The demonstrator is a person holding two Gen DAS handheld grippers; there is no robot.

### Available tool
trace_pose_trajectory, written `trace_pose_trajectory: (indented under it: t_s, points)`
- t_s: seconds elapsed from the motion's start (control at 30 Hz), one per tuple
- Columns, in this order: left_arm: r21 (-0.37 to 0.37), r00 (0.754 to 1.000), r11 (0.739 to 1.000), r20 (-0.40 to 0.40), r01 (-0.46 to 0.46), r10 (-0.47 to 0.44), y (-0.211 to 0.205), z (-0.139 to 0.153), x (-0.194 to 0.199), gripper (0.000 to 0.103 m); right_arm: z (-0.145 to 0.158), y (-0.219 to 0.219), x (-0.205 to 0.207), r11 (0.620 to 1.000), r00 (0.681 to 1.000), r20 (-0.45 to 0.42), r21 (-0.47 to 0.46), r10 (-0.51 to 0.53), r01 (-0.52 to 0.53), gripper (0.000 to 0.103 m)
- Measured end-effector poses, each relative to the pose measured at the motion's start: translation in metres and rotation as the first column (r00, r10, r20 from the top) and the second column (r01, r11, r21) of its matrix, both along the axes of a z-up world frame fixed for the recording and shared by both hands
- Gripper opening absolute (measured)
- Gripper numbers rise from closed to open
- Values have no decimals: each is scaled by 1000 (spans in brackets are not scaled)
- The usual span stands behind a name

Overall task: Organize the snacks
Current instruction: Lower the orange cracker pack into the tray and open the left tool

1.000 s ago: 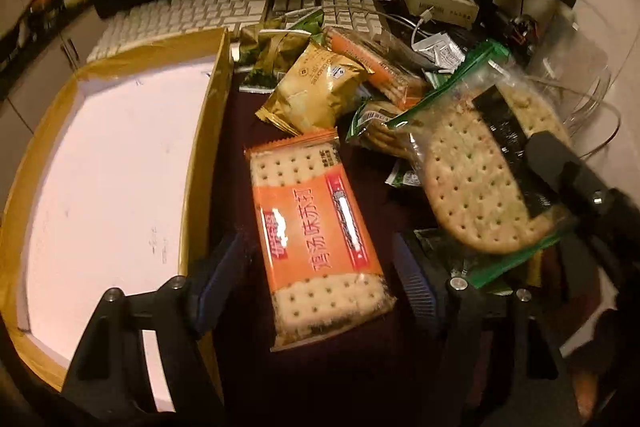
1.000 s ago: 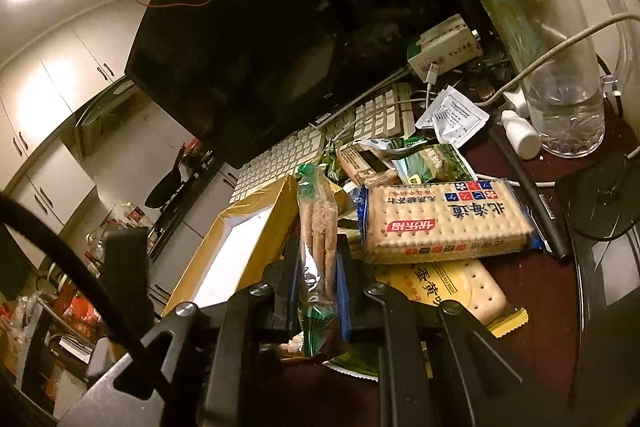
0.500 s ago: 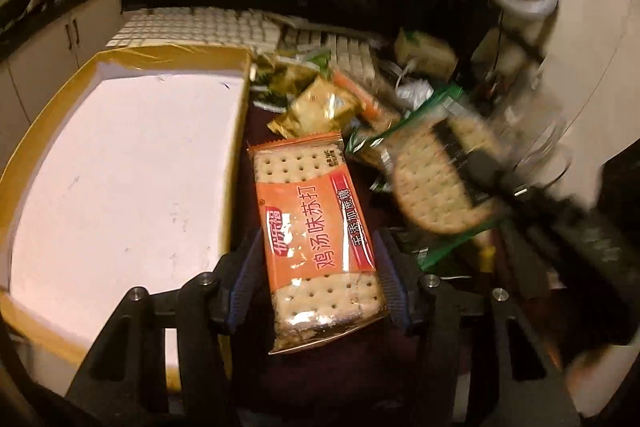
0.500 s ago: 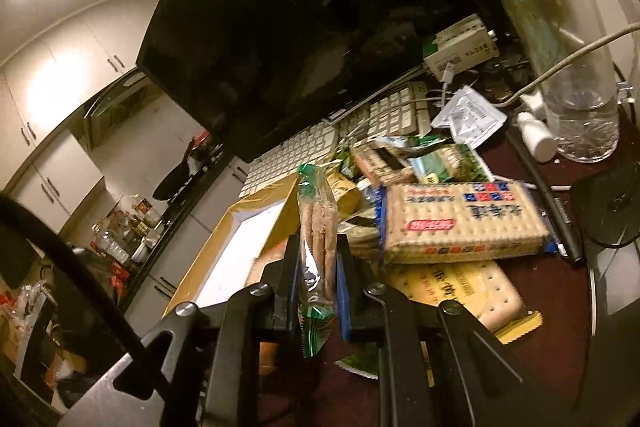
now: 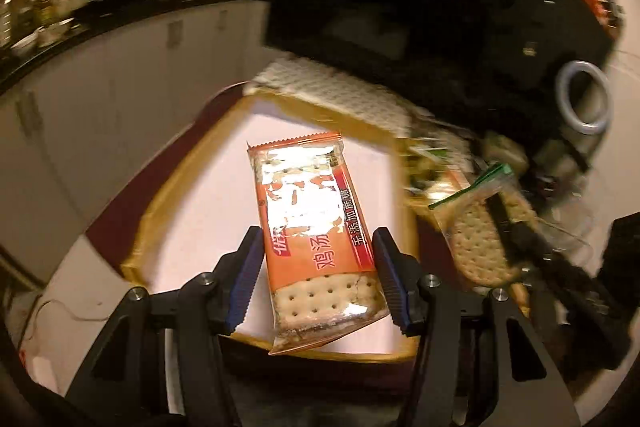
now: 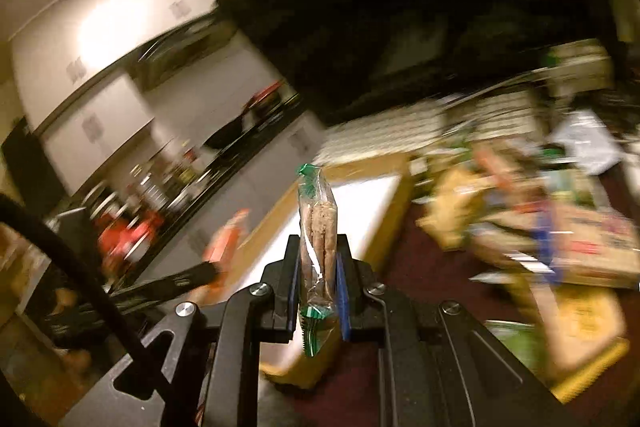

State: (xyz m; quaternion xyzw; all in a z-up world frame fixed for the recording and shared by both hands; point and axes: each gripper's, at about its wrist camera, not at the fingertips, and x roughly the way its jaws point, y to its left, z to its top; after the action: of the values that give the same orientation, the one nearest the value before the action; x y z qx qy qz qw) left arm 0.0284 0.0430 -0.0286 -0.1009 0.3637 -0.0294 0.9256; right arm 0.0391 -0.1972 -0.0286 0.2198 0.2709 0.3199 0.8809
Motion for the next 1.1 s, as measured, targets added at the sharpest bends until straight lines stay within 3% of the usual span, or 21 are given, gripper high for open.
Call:
trace_pose_trajectory:
  t_s: [0.17,0.37,0.63,0.73,0.77,0.8,0.87,1.1]
  points:
    - [23,995,999,-85,-49,51,15,-27,19,57,-23,58,27,987,983,-120,-66,138,-147,14]
    - [34,990,998,-127,-50,54,12,-40,27,57,-42,87,29,976,967,-182,-94,179,-199,14]
    - [117,986,990,-135,-84,99,10,-45,44,57,-43,91,25,963,978,-144,-202,149,-177,20]
    - [111,984,990,-148,-82,98,11,-49,45,57,-43,92,22,948,987,-110,-283,117,-144,40]
    - [105,984,991,-147,-84,99,12,-48,43,57,-43,90,20,948,989,-97,-289,109,-132,56]
    - [98,985,992,-145,-83,97,13,-47,42,58,-41,88,19,949,991,-79,-290,104,-123,62]
    - [92,986,992,-137,-85,97,13,-44,41,72,-34,81,14,953,994,-39,-284,99,-106,65]
    - [75,998,995,-27,-61,63,-5,-18,19,79,-21,48,-4,970,992,36,-217,120,-109,74]
